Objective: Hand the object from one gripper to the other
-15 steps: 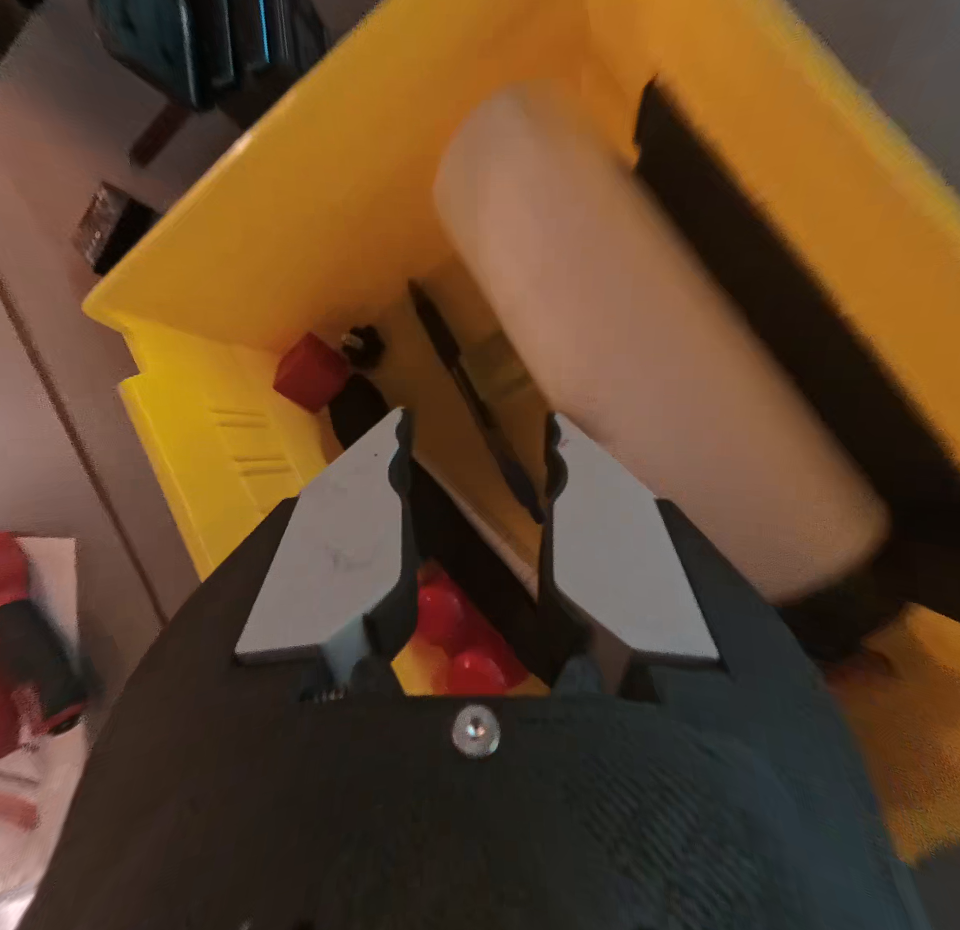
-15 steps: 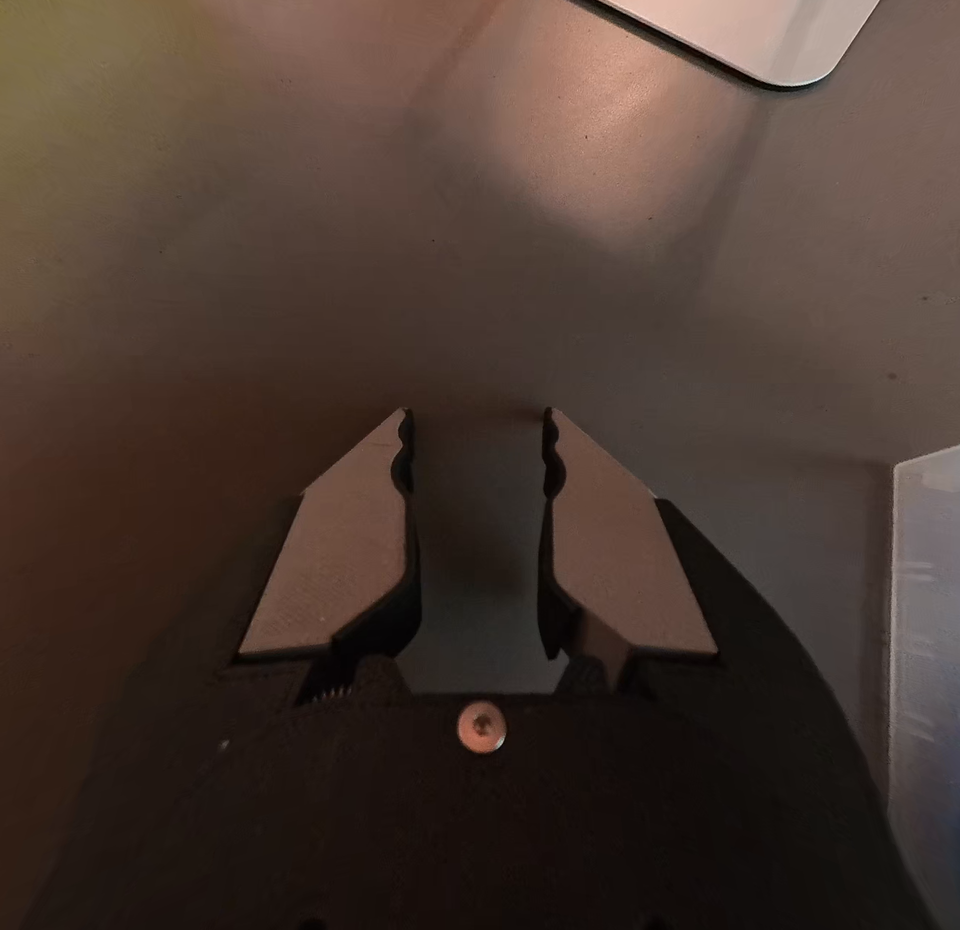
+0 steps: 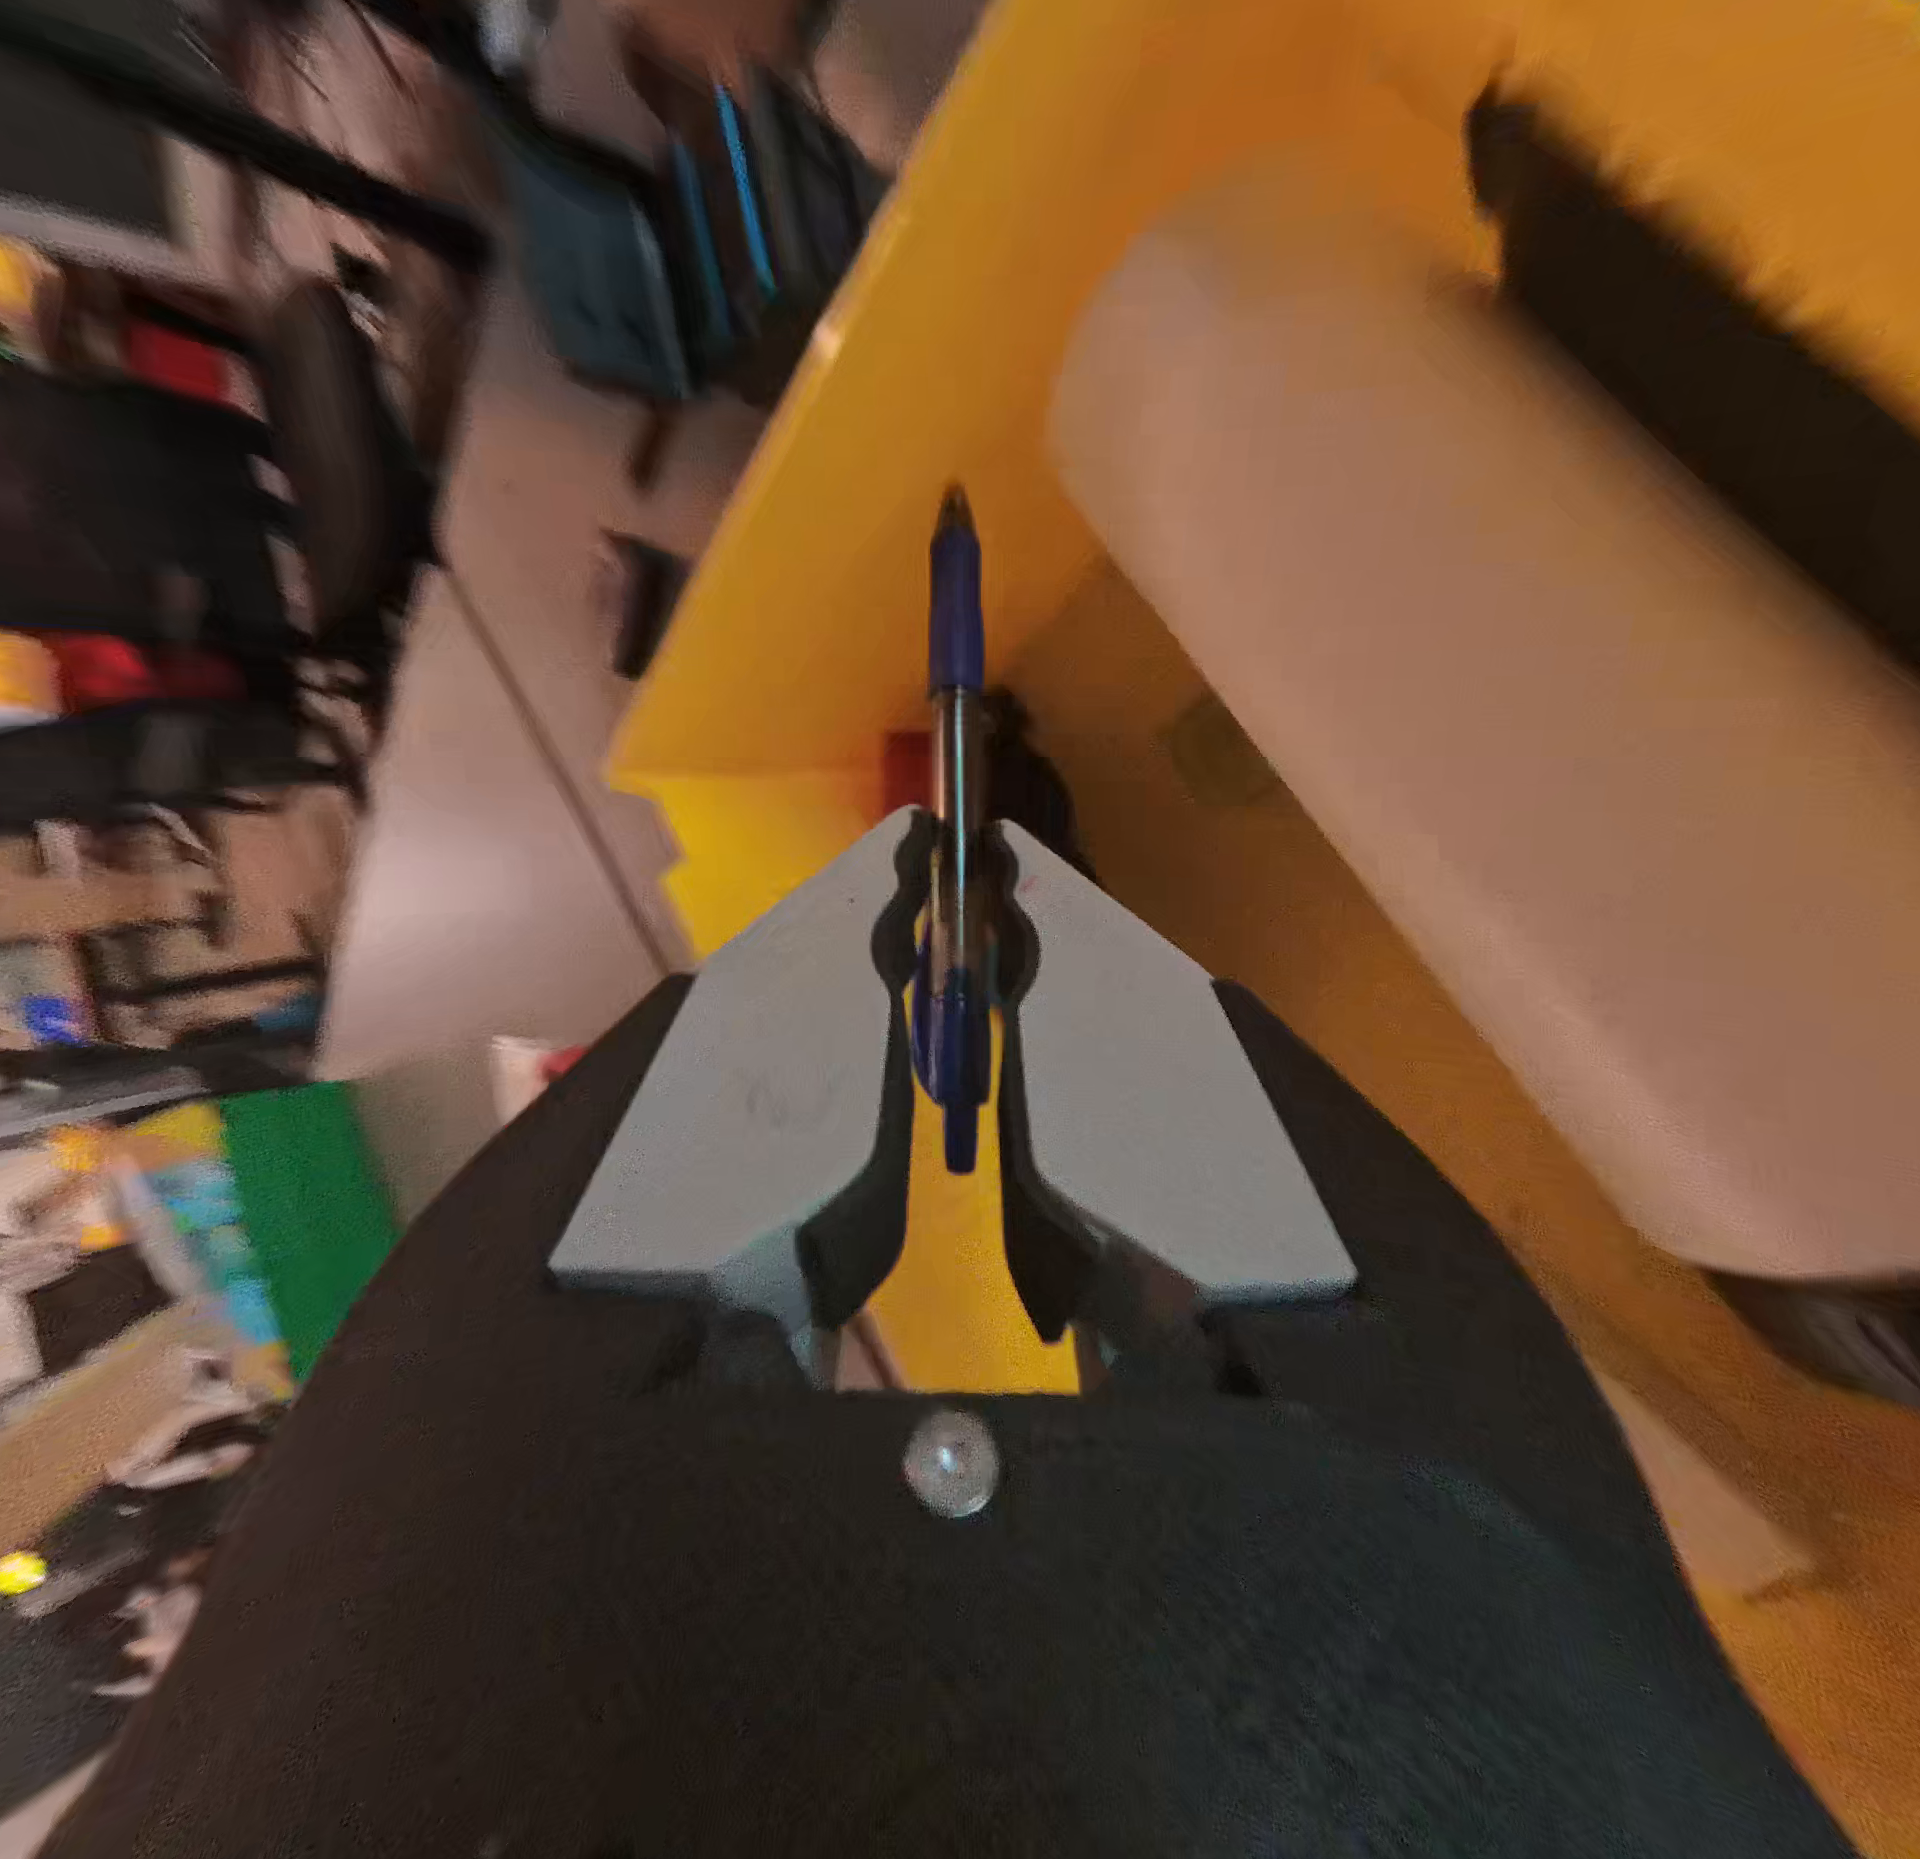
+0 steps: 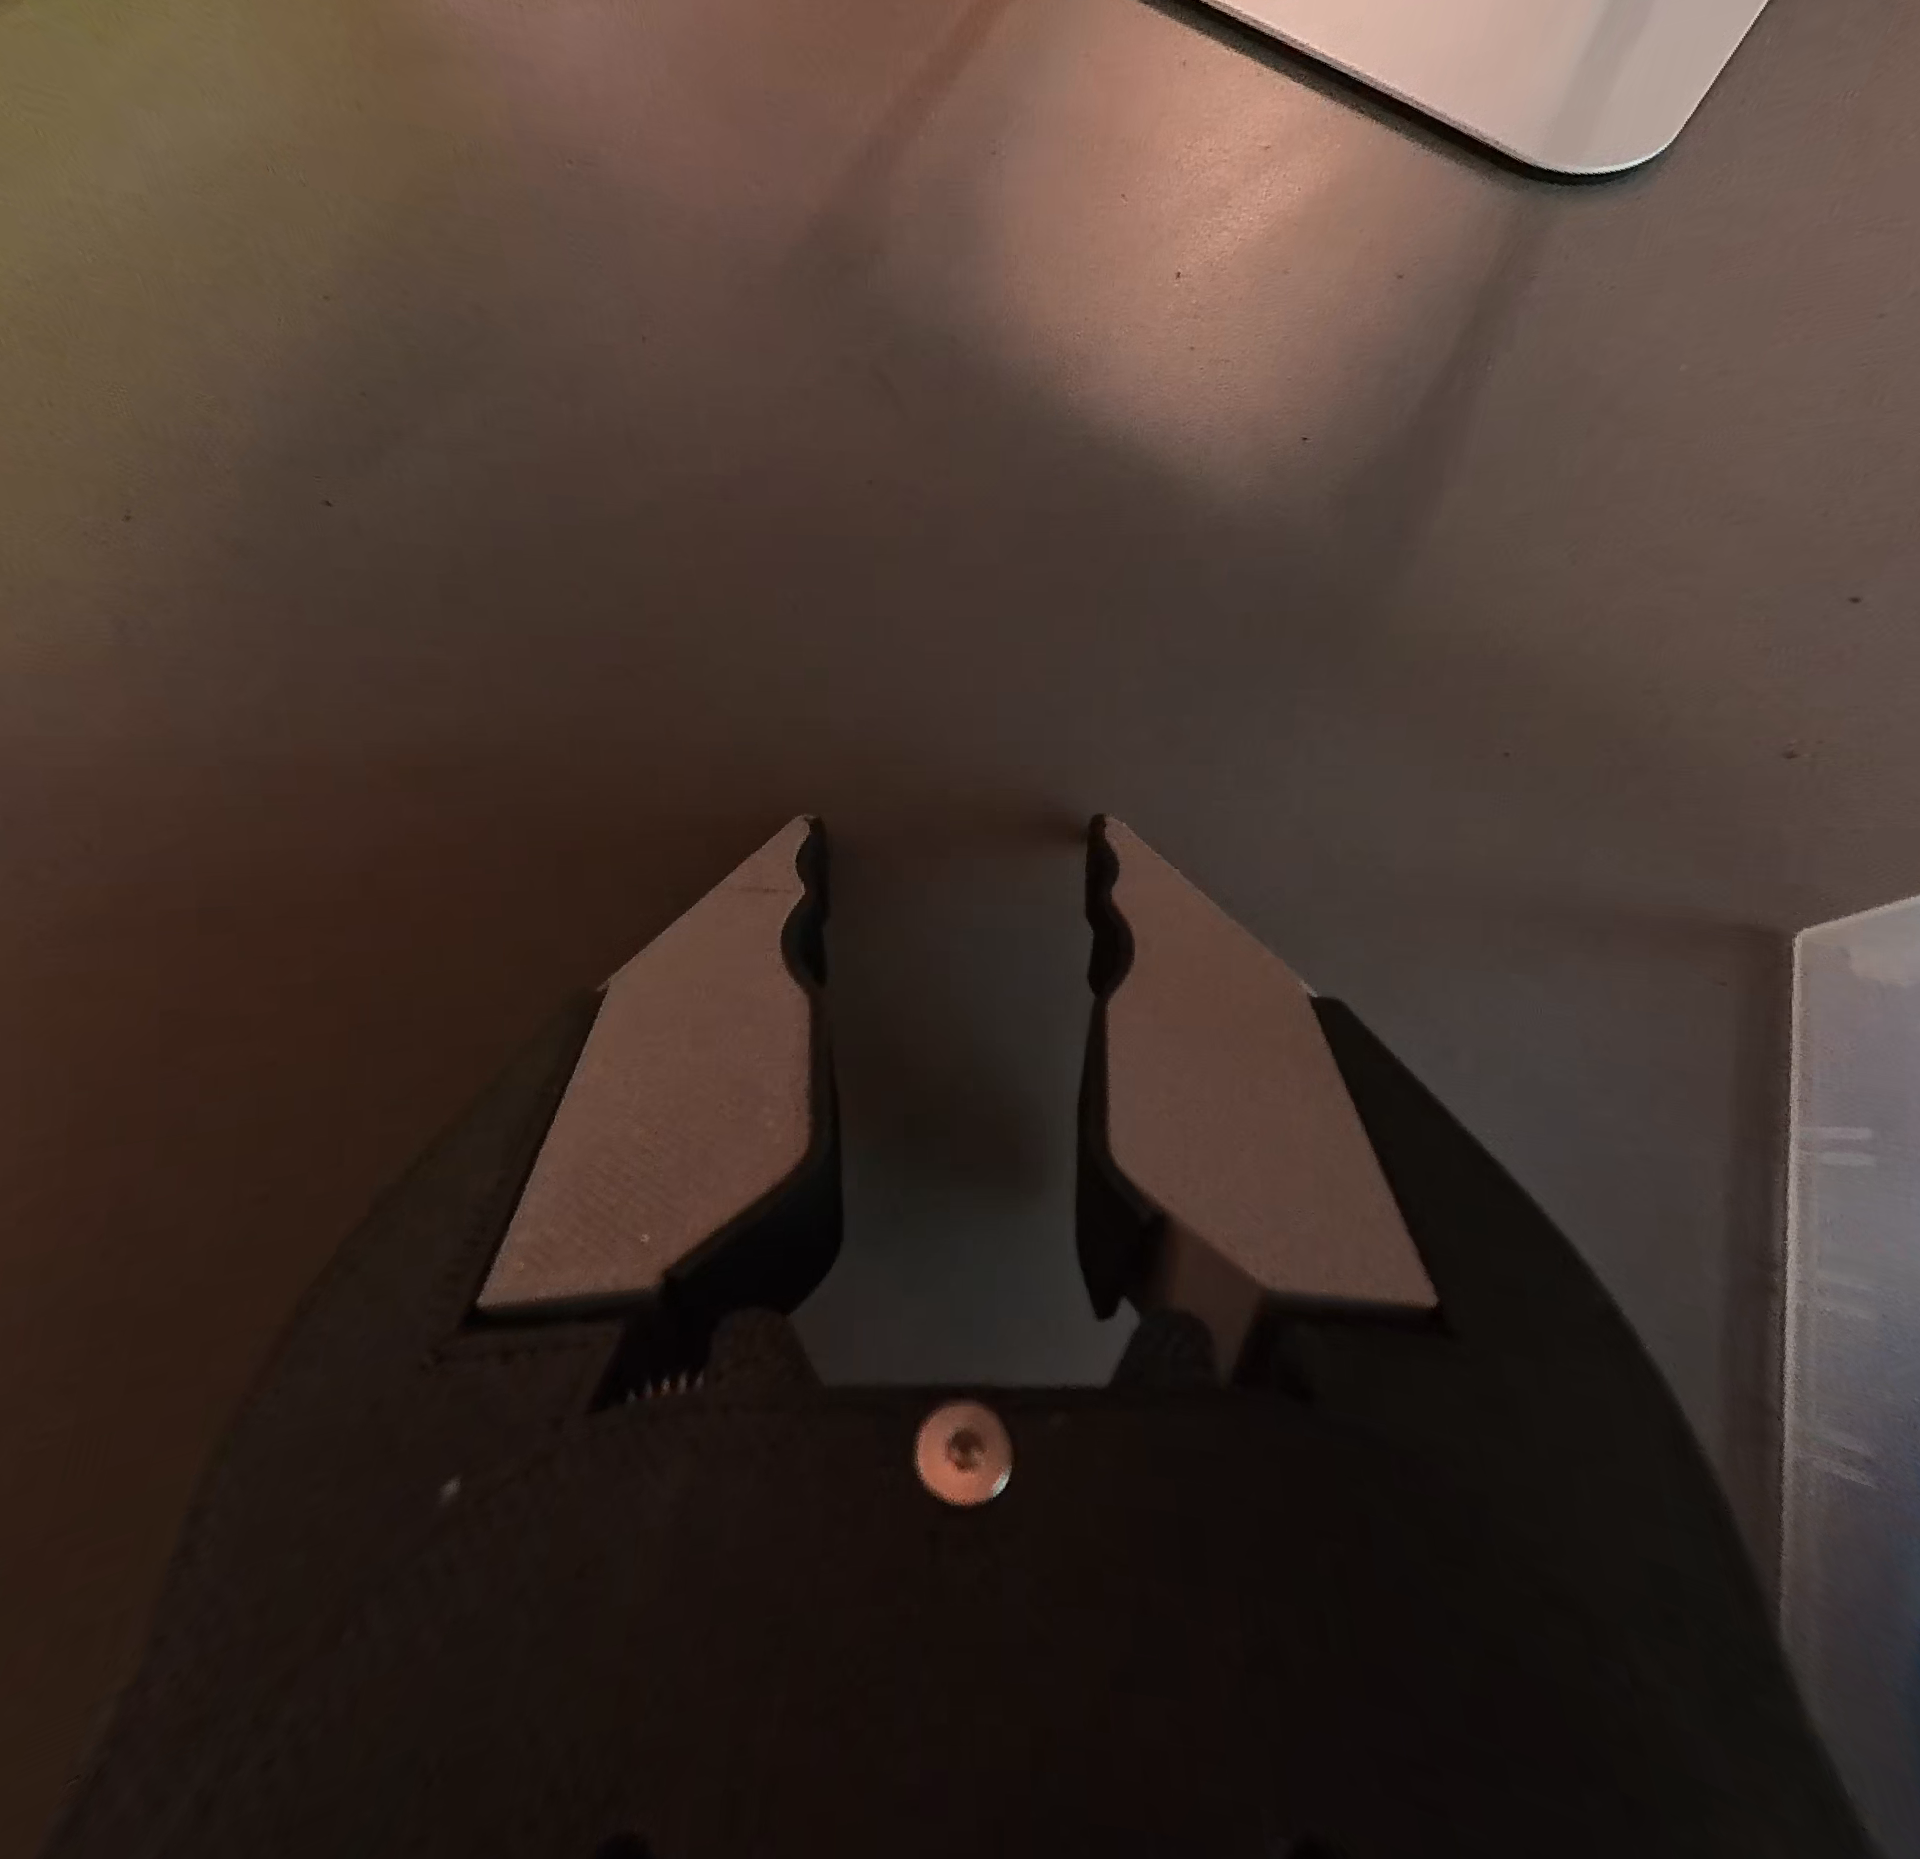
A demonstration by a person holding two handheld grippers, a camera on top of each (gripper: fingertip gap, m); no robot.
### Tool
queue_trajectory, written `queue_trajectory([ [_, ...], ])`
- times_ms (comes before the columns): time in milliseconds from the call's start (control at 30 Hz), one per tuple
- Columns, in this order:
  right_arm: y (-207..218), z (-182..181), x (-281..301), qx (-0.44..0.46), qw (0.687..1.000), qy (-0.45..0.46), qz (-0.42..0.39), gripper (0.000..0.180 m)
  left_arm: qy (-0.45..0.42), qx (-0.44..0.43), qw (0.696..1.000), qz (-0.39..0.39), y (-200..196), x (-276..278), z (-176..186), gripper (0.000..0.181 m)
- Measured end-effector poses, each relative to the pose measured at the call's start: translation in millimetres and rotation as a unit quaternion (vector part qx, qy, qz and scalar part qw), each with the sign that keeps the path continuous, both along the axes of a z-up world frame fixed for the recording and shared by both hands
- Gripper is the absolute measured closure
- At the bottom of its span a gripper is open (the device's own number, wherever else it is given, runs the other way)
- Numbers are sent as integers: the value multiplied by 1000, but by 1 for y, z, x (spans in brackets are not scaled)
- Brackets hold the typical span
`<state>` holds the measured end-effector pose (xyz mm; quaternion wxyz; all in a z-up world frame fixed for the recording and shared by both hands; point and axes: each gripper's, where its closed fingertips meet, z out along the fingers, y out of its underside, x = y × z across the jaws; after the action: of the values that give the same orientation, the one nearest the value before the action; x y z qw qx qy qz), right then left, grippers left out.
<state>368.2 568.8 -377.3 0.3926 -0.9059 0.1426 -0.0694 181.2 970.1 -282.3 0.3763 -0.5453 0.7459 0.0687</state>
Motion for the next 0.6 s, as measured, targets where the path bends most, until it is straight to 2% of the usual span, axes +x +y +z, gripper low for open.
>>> queue_trajectory([
  [33,0,0,0,0,1000,1,0,133,-13,24,1000,-16,-6,3,17,174],
  [133,0,1,-1,3,1000,2,3,136,-65,42,995,-63,-37,15,55,174],
  [267,5,13,-7,45,999,7,21,138,-181,-55,970,-152,-118,41,84,174],
  [367,17,40,-27,127,989,25,76,135,-258,-162,921,-243,-207,56,97,174],
  [467,24,85,-57,245,957,48,150,133,-298,-264,859,-321,-296,62,94,175],
  [533,20,109,-72,307,930,71,188,133,-306,-320,820,-362,-344,67,81,175],
  [600,14,123,-72,344,915,78,194,137,-311,-341,798,-387,-372,81,60,174],
])
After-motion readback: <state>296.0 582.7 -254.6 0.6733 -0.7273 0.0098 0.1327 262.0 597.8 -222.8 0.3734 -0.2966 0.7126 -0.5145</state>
